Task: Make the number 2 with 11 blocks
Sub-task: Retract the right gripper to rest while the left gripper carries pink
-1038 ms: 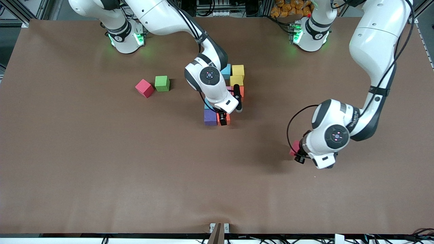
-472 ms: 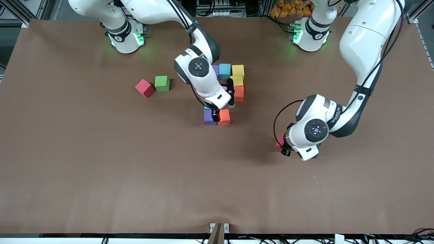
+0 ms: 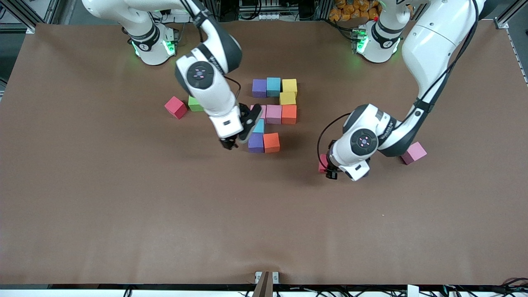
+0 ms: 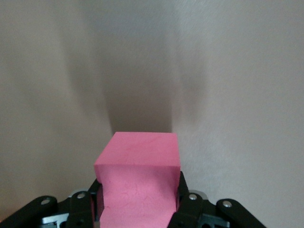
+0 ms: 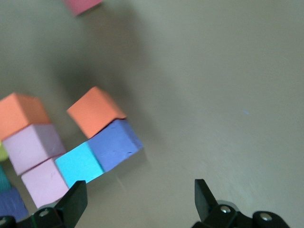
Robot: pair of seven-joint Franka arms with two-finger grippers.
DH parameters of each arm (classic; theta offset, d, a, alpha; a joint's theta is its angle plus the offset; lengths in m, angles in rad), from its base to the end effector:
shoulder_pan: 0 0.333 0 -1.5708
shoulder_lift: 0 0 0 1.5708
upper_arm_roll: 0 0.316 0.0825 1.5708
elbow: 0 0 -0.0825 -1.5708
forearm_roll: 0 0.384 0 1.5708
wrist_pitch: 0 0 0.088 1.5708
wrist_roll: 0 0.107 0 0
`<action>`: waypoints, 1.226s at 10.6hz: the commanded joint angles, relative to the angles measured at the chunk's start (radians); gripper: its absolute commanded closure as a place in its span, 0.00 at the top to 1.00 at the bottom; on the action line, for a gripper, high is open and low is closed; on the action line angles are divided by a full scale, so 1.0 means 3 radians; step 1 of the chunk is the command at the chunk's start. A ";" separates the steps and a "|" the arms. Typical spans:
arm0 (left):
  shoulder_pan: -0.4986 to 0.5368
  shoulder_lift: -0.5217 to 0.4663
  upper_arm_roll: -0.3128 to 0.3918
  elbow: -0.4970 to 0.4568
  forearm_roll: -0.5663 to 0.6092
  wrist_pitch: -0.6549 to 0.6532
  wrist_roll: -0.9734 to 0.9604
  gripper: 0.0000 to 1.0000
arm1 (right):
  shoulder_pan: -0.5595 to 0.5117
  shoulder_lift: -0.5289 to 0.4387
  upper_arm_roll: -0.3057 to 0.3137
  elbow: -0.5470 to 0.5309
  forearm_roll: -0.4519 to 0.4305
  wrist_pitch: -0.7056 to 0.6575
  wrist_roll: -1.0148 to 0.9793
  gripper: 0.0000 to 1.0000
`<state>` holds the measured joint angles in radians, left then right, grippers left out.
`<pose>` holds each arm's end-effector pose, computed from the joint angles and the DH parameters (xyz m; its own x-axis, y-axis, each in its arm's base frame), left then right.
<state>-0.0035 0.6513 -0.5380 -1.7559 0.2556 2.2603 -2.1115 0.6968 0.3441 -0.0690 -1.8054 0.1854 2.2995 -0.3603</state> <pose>0.5816 -0.3058 0.2361 0.0808 0.9926 -0.0907 0.9914 -0.0894 -0.0960 0.5250 0.3901 0.3697 0.6312 0.7543 0.1806 0.7734 -0.6298 -0.0725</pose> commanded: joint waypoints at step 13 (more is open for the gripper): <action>-0.0535 0.0104 -0.0119 -0.0145 0.0063 0.0468 -0.0887 0.28 | -0.1095 -0.1049 -0.0317 0.0122 -0.0598 -0.1687 0.2029 1.00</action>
<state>-0.1529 0.6784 -0.5792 -1.7918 0.2557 2.3784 -2.3539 0.3902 0.0791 -0.1686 -1.7551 0.0212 1.8301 0.2234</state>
